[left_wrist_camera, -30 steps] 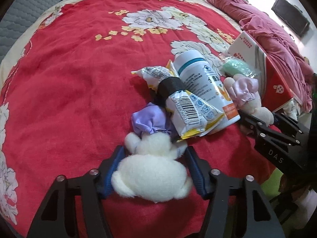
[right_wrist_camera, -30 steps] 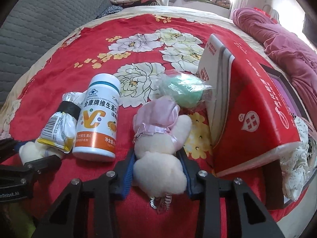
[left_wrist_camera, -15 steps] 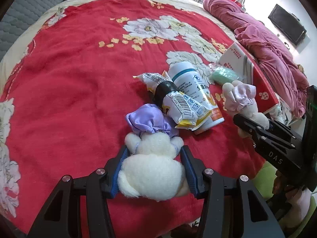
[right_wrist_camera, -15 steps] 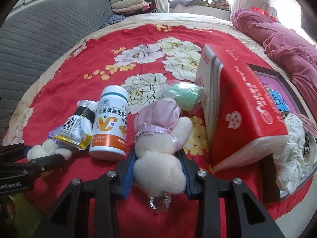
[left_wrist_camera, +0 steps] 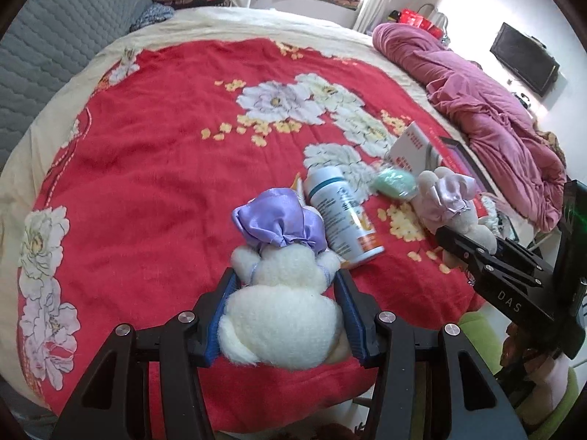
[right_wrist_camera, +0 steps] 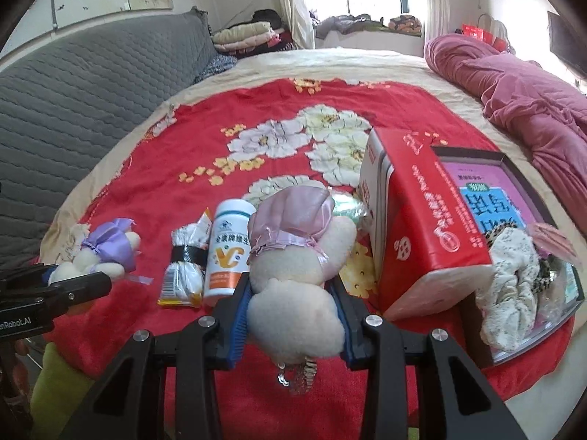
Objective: Organize soft objects
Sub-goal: 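Carry both plush toys over the pink book box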
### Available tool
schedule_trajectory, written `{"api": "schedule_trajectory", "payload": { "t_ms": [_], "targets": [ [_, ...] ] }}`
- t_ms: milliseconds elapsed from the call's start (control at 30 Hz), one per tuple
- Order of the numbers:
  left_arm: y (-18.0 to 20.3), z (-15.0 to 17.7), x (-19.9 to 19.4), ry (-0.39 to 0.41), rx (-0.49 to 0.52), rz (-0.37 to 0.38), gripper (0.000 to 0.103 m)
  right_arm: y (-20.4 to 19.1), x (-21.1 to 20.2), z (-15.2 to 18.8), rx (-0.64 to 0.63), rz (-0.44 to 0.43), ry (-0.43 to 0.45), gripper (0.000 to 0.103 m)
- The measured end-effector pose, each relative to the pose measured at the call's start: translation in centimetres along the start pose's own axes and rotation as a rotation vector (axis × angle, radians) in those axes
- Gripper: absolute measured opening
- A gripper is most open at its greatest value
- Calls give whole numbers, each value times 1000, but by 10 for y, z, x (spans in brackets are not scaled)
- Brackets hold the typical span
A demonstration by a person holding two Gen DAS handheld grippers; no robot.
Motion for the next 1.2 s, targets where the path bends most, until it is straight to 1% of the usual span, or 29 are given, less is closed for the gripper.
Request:
{"api": "schedule_trajectory", "payload": {
  "t_ms": [167, 233, 467, 667, 800, 967, 1200],
  "targets": [
    [15, -11, -17, 44, 23, 0, 54, -1, -21, -8, 5, -14, 40, 40],
    [26, -17, -25, 64, 49, 1, 54, 1, -29, -12, 17, -20, 54, 40],
    [63, -38, -38, 106, 101, 18, 54, 20, -57, -18, 58, -24, 97, 40],
    [101, -54, -43, 124, 151, 42, 54, 49, -86, -29, 107, -3, 155, 40],
    [136, -65, -41, 130, 201, 71, 54, 72, -102, -34, 150, 17, 188, 40],
    [173, -74, -35, 133, 244, 101, 54, 110, -117, -37, 206, 57, 217, 40],
    [225, -83, -16, 115, 305, 154, 54, 167, -132, -34, 291, 129, 242, 40]
  ]
}}
Point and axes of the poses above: each gripper's, at about its wrist camera, not at the fingertips, and x roughly the way its jaws point, y to its right, z to its underside, the point moved 7 cm from there along x, roughly the way its jaws point, and after that the axes turned 4 degrees about x, right-handed, at the moved point
